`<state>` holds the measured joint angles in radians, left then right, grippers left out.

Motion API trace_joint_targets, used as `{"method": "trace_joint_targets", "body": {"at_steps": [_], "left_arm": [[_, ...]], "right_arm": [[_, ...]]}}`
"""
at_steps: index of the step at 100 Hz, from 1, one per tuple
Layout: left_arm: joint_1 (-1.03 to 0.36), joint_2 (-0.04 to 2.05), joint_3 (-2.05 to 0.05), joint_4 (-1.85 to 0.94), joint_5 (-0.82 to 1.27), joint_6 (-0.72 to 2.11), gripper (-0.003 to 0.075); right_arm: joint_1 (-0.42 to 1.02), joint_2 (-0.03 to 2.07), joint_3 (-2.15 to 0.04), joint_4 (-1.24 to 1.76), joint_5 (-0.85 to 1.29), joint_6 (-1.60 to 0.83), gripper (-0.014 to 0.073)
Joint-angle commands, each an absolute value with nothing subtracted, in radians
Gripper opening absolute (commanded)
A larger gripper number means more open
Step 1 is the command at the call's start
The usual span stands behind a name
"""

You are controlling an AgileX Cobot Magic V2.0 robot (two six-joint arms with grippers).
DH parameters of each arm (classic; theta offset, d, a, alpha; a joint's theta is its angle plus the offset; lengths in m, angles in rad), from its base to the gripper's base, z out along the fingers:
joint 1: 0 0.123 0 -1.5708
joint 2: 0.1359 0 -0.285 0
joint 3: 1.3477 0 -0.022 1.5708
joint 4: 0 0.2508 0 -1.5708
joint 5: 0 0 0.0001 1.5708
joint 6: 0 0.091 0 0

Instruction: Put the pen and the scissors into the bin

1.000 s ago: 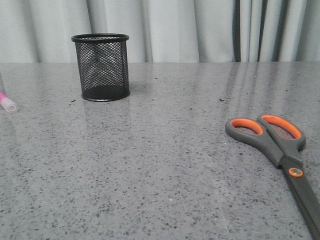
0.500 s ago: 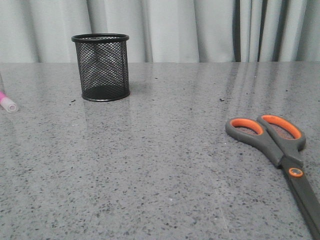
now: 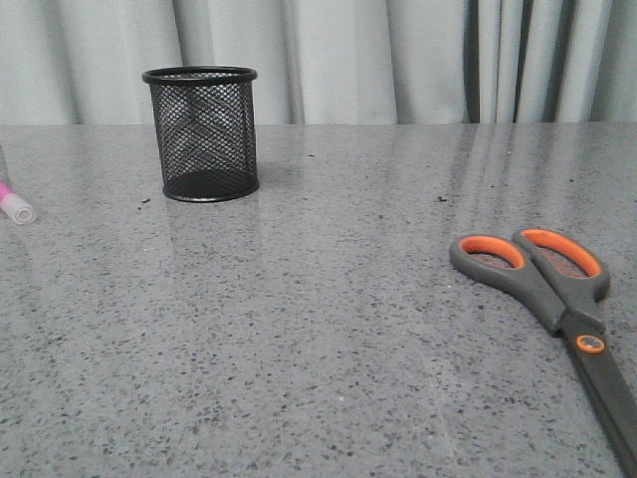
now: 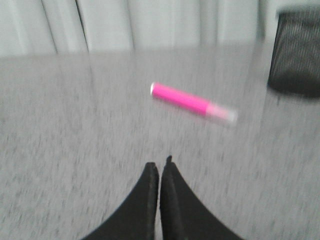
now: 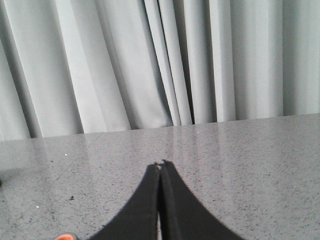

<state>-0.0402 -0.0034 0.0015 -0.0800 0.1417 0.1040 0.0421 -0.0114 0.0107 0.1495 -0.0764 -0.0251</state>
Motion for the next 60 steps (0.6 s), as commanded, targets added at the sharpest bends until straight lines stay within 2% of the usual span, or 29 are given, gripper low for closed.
{"method": "trace_joint_targets", "body": {"at_steps": [1, 12, 24, 36, 43, 48, 55, 60], "left_arm": [[-0.036, -0.036, 0.044, -0.261, -0.065, 0.09, -0.0019], [-0.036, -0.036, 0.042, -0.685, -0.204, 0.09, -0.0019], [-0.036, -0.036, 0.042, -1.013, -0.213, 0.09, -0.0019], [-0.036, -0.036, 0.007, -0.981, -0.141, 0.094, 0.0004], [-0.036, -0.03, -0.051, -0.829, -0.06, 0.099, 0.0112], [-0.036, -0.011, -0.1, -0.742, -0.019, 0.099, 0.0253], [-0.036, 0.041, -0.168, -0.7, 0.013, 0.099, 0.0414], [-0.036, 0.106, -0.221, -0.699, 0.042, 0.099, 0.0452]], "right_arm": [[0.037, -0.03, 0.025, 0.155, -0.148, 0.018, -0.0069], [0.037, -0.03, 0.025, 0.155, -0.144, 0.056, -0.0069], [0.037, -0.03, 0.021, 0.155, -0.163, 0.114, -0.0069], [0.037, -0.011, -0.025, 0.155, -0.111, 0.117, -0.0067], [0.044, 0.024, -0.07, 0.155, -0.083, 0.117, -0.0032], [0.057, 0.065, -0.105, 0.155, -0.079, 0.117, 0.0031], [0.083, 0.126, -0.156, 0.155, -0.081, 0.117, 0.016], [0.104, 0.179, -0.194, 0.155, -0.076, 0.117, 0.0271]]}}
